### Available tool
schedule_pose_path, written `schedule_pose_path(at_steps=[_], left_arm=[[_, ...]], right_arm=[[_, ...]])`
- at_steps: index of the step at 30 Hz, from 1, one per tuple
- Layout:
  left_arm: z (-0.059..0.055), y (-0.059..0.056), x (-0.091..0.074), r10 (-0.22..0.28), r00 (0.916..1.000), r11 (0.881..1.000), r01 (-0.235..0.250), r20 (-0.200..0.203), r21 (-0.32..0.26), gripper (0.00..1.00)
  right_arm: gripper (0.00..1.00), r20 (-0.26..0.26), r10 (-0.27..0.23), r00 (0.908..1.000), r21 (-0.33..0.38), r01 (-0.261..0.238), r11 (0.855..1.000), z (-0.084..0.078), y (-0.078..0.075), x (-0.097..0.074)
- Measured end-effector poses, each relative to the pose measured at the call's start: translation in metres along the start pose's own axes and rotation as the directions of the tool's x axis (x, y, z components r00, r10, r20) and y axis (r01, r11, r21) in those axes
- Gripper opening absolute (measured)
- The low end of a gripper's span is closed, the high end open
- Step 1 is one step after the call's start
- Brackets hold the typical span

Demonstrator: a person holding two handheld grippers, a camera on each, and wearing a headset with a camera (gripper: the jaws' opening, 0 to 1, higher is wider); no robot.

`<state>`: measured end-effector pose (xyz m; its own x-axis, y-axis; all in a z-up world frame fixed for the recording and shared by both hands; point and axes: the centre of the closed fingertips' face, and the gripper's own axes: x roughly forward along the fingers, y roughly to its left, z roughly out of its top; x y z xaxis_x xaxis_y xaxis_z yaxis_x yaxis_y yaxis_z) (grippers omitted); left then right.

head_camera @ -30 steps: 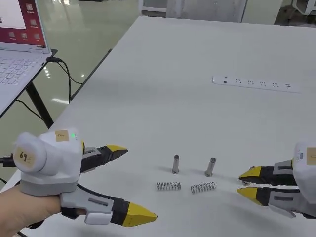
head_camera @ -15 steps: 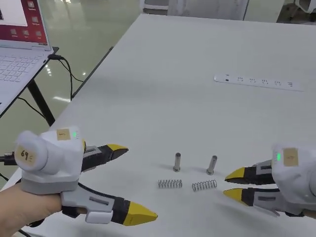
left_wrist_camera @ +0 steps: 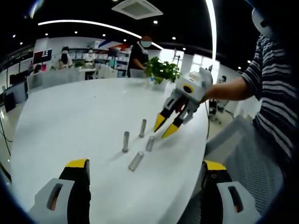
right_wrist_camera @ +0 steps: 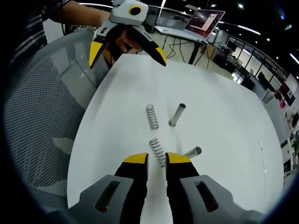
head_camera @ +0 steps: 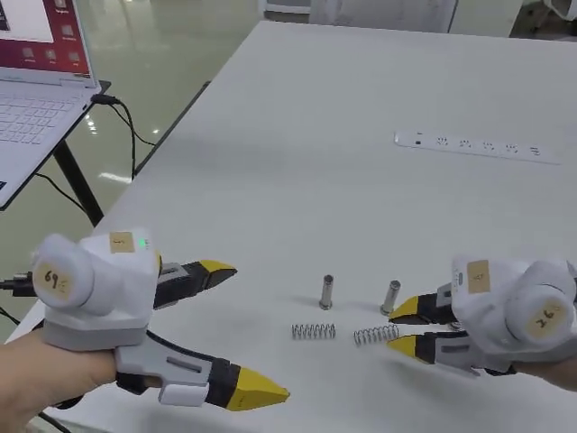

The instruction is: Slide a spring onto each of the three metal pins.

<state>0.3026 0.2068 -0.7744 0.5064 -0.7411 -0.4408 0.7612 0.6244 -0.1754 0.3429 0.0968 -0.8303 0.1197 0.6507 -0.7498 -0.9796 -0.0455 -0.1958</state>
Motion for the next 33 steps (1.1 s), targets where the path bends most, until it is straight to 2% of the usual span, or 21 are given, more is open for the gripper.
schedule_pose_path(at_steps=[13,27,30,33], left_arm=[[0.0,0.002,-0.002,0.015,0.9999,1.0,-0.015,0.002,0.007,0.95],[-0.004,0.003,-0.006,0.02,0.9998,1.0,-0.02,-0.003,-0.009,0.96],[-0.005,0.003,-0.006,0.022,0.9997,1.0,-0.022,-0.005,-0.012,0.96],[-0.005,0.002,-0.005,0.02,0.9998,1.0,-0.02,-0.005,-0.012,0.96]], right_arm=[[0.12,-0.036,0.02,0.9992,0.003,-0.02,1.0,-0.007,-0.005,0.014],[0.08,-0.095,0.05,0.9942,0.005,-0.05,0.999,-0.024,-0.005,0.024],[0.08,-0.083,0.061,0.9947,0.049,-0.057,0.997,-0.024,-0.003,0.025],[0.08,-0.086,0.06,0.9945,0.028,-0.058,0.998,-0.024,-0.003,0.025]])
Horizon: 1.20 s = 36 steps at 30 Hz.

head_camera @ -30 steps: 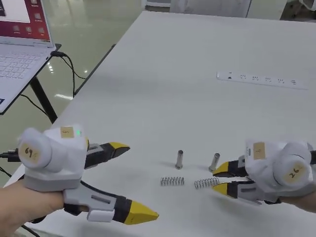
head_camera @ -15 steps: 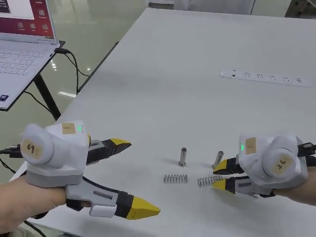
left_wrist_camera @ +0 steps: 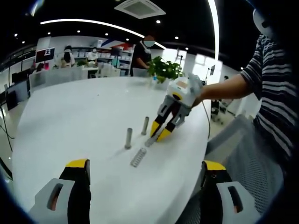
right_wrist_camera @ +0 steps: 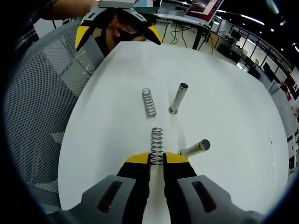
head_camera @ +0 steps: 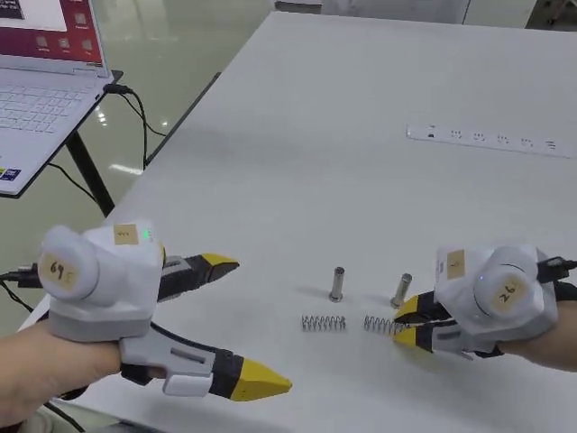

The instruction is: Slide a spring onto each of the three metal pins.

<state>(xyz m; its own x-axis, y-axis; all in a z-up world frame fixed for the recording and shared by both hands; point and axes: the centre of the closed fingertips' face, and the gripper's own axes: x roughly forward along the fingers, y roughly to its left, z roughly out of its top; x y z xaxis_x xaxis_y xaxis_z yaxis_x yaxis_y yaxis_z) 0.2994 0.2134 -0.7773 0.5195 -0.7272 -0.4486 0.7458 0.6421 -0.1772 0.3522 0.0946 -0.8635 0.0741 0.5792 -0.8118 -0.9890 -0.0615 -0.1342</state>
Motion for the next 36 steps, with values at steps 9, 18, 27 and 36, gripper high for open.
schedule_pose_path(at_steps=[9,18,27,36], left_arm=[[0.002,-0.003,0.001,-0.007,1.0,1.0,0.007,0.0,0.006,0.96],[0.004,-0.009,0.005,-0.026,0.9996,1.0,0.027,-0.004,0.014,0.95],[0.005,-0.014,0.008,-0.054,0.9985,0.998,0.054,-0.01,0.025,0.93],[0.007,-0.021,0.013,-0.084,0.9964,0.996,0.084,-0.013,0.033,0.9]], right_arm=[[0.08,-0.004,-0.014,0.9999,-0.011,0.014,1.0,-0.001,0.004,-0.004],[0.08,0.022,-0.036,0.9991,-0.009,0.036,0.999,0.006,0.006,-0.025],[0.08,0.039,-0.042,0.9984,0.009,0.041,0.999,0.006,0.01,-0.041],[0.08,0.04,-0.049,0.998,0.01,0.049,0.999,0.005,0.017,-0.058]])
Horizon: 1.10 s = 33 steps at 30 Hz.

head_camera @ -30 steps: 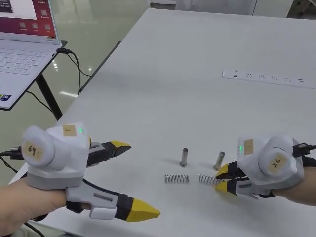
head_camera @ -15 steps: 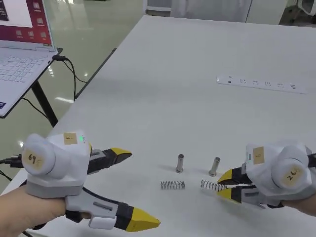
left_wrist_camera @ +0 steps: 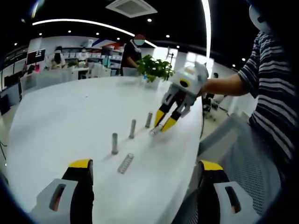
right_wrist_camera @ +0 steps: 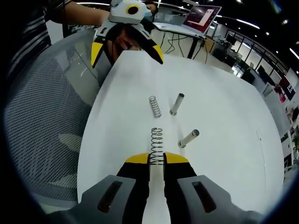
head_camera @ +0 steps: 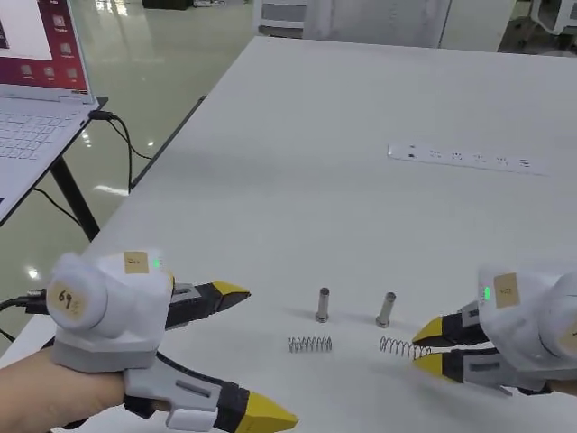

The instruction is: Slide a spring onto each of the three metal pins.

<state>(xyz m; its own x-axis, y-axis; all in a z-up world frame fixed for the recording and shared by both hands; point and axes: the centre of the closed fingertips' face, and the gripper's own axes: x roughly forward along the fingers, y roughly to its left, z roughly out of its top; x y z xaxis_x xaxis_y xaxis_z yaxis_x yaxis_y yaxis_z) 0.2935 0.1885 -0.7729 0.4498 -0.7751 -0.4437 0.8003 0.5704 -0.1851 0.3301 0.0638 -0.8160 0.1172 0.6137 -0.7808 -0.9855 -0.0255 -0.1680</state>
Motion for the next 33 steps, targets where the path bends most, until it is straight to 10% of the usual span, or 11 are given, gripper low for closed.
schedule_pose_path(at_steps=[33], left_arm=[[0.013,-0.027,0.062,-0.164,0.986,0.982,0.166,-0.033,0.088,0.53]], right_arm=[[0.08,0.007,0.028,0.9996,-0.017,-0.028,0.999,0.014,0.022,-0.013]])
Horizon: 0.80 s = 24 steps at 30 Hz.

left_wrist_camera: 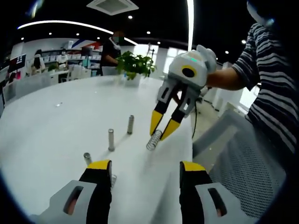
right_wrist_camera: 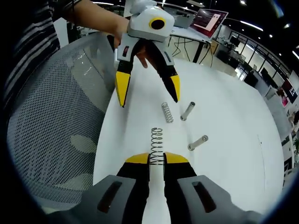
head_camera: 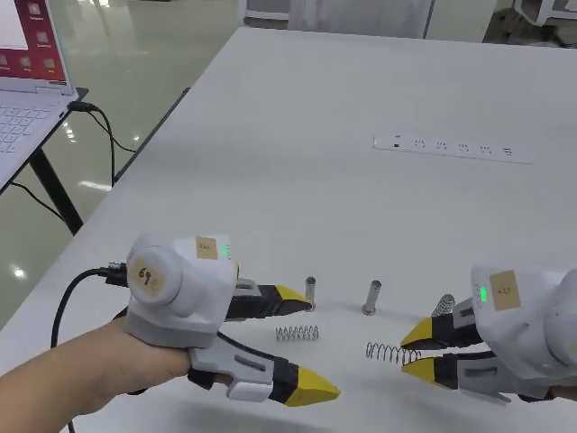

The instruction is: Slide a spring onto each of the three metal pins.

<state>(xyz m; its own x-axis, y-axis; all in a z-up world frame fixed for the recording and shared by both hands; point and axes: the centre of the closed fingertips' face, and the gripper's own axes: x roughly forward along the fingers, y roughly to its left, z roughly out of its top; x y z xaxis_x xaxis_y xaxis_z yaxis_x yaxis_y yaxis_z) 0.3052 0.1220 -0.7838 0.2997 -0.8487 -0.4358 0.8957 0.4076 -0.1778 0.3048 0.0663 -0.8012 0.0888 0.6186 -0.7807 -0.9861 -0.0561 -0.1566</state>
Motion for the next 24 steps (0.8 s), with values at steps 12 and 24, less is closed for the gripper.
schedule_pose_path(at_steps=[12,24], left_arm=[[0.003,-0.009,0.023,-0.053,0.9986,0.998,0.053,-0.005,0.017,0.41],[0.013,-0.012,0.031,-0.072,0.9965,0.997,0.072,0.042,0.001,0.25]], right_arm=[[0.08,0.017,0.011,0.9998,-0.015,-0.01,1.0,0.01,0.003,-0.001],[0.08,0.035,0.013,0.9993,-0.026,-0.012,1.0,0.016,0.002,-0.002]])
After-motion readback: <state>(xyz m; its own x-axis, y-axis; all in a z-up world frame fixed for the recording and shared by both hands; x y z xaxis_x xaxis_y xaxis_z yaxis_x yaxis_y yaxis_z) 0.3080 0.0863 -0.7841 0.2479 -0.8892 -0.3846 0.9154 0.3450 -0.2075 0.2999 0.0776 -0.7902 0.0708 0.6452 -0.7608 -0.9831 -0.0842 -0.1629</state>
